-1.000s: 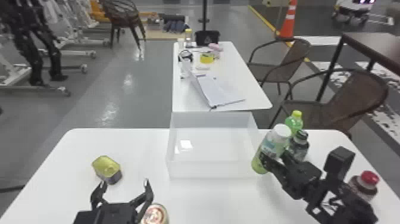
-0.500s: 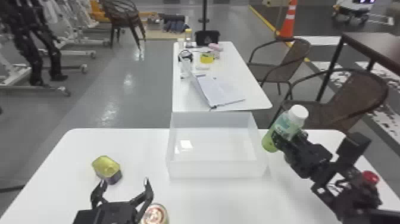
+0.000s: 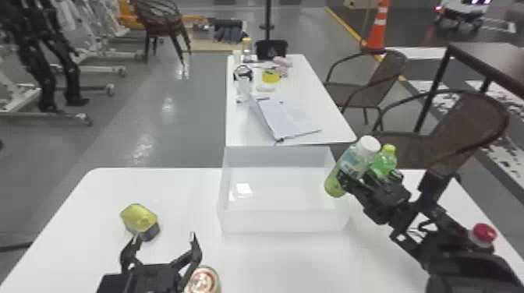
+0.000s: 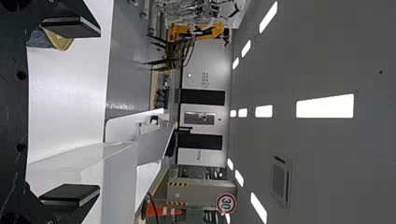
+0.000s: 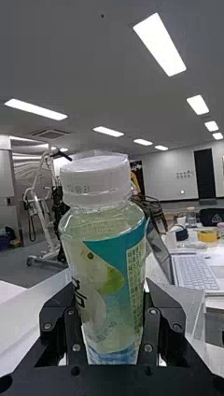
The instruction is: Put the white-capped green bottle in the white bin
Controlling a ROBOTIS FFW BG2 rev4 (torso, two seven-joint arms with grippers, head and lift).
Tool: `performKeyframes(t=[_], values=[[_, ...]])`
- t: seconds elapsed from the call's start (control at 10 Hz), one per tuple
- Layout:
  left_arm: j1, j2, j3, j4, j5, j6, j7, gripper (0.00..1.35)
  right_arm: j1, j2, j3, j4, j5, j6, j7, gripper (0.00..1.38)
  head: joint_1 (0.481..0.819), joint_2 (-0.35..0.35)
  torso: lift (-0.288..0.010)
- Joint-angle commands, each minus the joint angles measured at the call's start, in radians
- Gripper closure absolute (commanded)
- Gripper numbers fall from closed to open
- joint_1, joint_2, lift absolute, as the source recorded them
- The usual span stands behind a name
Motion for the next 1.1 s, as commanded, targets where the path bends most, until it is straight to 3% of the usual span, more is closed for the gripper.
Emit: performKeyframes(t=[0.0,0.2,0.6,0.8,1.0], values=[[-0.002,-0.003,-0.002,0.001,0.001,0.000,0.000,0.13,-0.066,-0.017,0.052,0.095,-0.009,-0.005,0.029,0.88,0.549,0.000,-0.100],[-0.003,-0.003,-0.003,0.003,0.004,-0.002,0.000,0.13,-0.166,-0.029,0.075,0.164,-0.018,-0.006,0.057,0.88,0.549,0.000,-0.100],[-0.005,-0.003,-0.005,0.004,0.006,-0.002,0.000,0.13,-0.215,-0.034,0.123,0.259,-0.035,-0.006,0.077,0.87,0.549,0.000,-0.100],[-0.006,-0.003,-0.005,0.006,0.006,-0.002,0.000,0.13,-0.218,-0.034,0.130,0.270,-0.038,-0.009,0.077,0.50,0.549,0.000,-0.100],[-0.006,-0.003,-0.006,0.006,0.006,-0.002,0.000,0.13,-0.218,-0.034,0.130,0.270,-0.041,-0.011,0.075,0.25,0.549,0.000,-0.100]])
